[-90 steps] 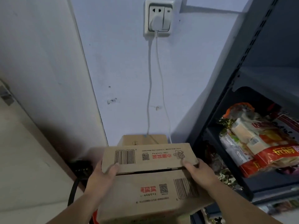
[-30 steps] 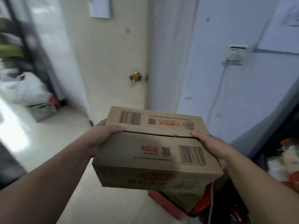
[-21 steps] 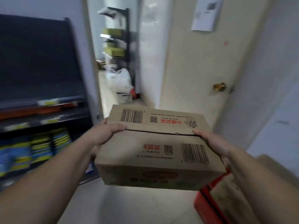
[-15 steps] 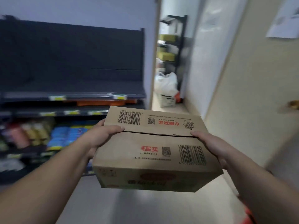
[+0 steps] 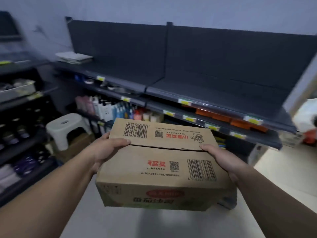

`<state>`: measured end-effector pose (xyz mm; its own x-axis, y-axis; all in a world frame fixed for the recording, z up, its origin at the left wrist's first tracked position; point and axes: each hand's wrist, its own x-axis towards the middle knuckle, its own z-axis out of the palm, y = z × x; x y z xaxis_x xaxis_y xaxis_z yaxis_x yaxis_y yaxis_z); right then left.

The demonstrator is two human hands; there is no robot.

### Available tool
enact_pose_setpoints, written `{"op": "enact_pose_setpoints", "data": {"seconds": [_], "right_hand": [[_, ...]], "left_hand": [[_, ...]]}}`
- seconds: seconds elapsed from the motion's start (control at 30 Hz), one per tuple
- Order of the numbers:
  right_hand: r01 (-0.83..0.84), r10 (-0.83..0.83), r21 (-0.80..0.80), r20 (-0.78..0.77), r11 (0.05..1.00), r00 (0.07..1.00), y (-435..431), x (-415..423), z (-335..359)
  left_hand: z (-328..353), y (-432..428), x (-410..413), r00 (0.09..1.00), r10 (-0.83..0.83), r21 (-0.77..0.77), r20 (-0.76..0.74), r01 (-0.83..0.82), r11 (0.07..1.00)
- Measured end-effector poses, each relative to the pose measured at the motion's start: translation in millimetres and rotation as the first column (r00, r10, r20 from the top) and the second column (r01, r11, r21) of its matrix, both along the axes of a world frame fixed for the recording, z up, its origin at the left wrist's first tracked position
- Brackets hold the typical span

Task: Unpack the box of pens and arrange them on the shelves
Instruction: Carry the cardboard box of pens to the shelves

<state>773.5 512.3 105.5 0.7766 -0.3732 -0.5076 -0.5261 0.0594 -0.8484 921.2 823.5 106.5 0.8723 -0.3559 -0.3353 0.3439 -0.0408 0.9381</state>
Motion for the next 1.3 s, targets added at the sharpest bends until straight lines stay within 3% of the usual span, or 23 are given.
{"op": "enact_pose_setpoints", "data": {"seconds": [0.33, 0.67, 0.83, 1.0, 1.3], "right_hand": [[-0.334, 0.333, 0.025, 0.016, 0.942, 0.943, 33.2, 227.3, -44.6], [-0.582, 0.58, 0.005, 0.078, 0.813, 0.811, 102.7, 399.9, -58.4], [-0.64, 0.641, -0.021, 0.041, 0.768, 0.767, 157.4, 483.9, -76.5], [-0.615, 0.62, 0.097, -0.02, 0.782, 0.785, 223.1, 571.2, -97.8], [-0.674, 0.676, 0.077, -0.008, 0.735, 0.737, 305.1, 715.5, -107.6]], "left_hand": [[-38.7, 71.1, 99.0, 0.936, 0.349, -0.008, -0.046, -0.35, 0.937], [-67.1, 134.0, 180.4, 0.832, 0.543, -0.024, -0.114, -0.548, 0.836], [-90.3, 179.7, 239.1, 0.766, 0.625, -0.033, -0.15, -0.635, 0.771], [-107.3, 244.6, 321.3, 0.754, 0.635, -0.012, -0.17, -0.646, 0.763], [-101.5, 327.0, 456.5, 0.73, 0.662, -0.007, -0.169, -0.672, 0.74]]}}
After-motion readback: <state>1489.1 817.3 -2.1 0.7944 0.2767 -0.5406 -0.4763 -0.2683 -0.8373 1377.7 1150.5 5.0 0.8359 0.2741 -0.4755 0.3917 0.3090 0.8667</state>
